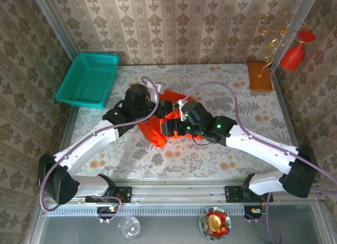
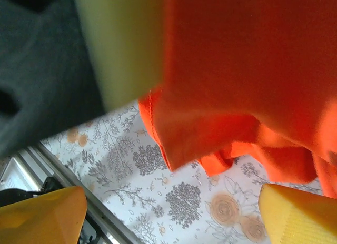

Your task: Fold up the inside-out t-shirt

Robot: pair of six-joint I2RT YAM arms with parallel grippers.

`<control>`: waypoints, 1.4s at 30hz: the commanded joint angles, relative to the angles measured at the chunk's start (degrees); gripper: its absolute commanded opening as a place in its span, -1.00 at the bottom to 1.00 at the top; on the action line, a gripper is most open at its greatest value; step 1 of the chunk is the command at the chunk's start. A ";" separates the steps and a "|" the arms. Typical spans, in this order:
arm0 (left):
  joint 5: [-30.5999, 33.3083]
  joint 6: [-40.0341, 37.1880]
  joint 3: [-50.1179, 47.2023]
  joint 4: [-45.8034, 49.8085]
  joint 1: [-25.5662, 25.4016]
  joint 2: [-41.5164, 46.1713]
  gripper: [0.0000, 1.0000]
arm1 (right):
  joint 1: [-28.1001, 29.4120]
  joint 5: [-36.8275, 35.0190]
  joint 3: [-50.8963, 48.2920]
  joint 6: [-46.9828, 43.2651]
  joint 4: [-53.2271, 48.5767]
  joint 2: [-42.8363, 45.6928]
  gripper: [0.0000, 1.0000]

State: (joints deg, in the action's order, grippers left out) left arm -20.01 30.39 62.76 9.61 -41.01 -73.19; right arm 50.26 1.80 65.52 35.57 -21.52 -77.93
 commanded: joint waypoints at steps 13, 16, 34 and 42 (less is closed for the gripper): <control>4.51 1.21 -0.26 -2.45 -1.01 0.73 -0.38 | -3.72 -16.23 -14.01 11.01 -6.75 10.57 -1.00; 5.39 0.40 -1.23 -1.70 0.09 2.18 -0.18 | -6.58 -16.36 -22.25 15.13 -11.11 18.74 -1.00; 4.54 -2.26 -9.26 2.86 6.25 6.36 -0.04 | -14.21 -21.24 -26.64 13.89 -26.43 36.73 0.35; 4.19 -2.77 -12.06 4.27 7.74 8.83 -0.03 | -37.10 6.86 -25.94 -0.59 -10.58 21.33 0.18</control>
State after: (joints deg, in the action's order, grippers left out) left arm -15.38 29.06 51.96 12.08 -34.02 -65.93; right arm 19.07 -5.85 39.51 42.15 -40.18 -52.29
